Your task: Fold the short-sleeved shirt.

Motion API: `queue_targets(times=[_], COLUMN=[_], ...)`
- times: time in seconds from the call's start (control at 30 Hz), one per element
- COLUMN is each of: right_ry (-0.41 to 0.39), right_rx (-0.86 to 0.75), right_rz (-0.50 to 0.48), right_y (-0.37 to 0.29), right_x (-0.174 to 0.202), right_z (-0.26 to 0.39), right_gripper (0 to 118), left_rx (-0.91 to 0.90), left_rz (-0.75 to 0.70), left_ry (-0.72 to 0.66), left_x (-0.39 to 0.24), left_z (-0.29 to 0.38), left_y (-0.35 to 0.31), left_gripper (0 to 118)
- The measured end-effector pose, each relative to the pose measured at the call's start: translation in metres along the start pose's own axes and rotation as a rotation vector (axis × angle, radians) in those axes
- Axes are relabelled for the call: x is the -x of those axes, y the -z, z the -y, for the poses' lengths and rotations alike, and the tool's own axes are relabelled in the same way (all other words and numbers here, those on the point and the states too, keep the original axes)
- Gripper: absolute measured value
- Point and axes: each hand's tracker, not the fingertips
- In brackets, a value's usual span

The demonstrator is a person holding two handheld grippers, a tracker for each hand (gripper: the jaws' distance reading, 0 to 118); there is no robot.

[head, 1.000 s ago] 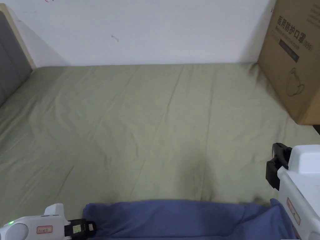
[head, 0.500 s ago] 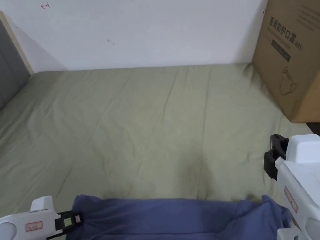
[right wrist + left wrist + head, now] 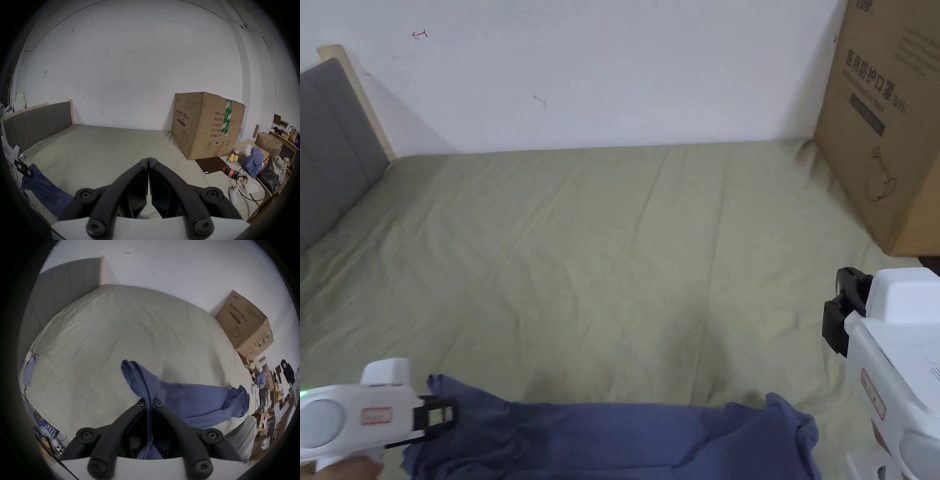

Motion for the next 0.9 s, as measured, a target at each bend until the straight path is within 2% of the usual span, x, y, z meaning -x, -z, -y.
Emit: queue_targets(times=[0.27, 0.5, 0.63, 0.7, 0.77, 0.8, 0.87, 0.9], right_ry=[0.010, 0.014, 0.014, 0.013, 0.013, 0.012, 0.015, 0.018], right_rx=[-0.024, -0.017, -0.006, -0.002, -0.002, -0.001, -0.001, -0.001], right_rz=[0.012, 0.036, 0.046, 0.048, 0.048, 0.048, 0.048, 0.045], right_y=[-0.011, -0.019, -0.020, -0.021, -0.021, -0.021, -0.021, -0.021], right_x=[-0.021, -0.038, -0.043, -0.043, -0.044, -0.044, -0.044, -0.043], right_z=[-0.002, 0.005, 0.008, 0.008, 0.009, 0.008, 0.008, 0.007], right_gripper=[1, 1, 1, 1, 1, 1, 1, 1], left_rx=[0.085, 0.237, 0.281, 0.294, 0.276, 0.261, 0.238, 0.196], left_rz=[0.166, 0.166, 0.100, 0.078, 0.070, 0.089, 0.114, 0.125], left_ry=[0.147, 0.192, 0.207, 0.201, 0.213, 0.216, 0.220, 0.223], left_x=[-0.119, -0.185, -0.202, -0.205, -0.208, -0.210, -0.213, -0.213], left_z=[0.000, 0.025, 0.045, 0.050, 0.052, 0.052, 0.049, 0.047], left_y=[0.046, 0.125, 0.160, 0.165, 0.159, 0.153, 0.139, 0.129], left_gripper=[2, 2, 3, 17, 21, 38, 90, 103])
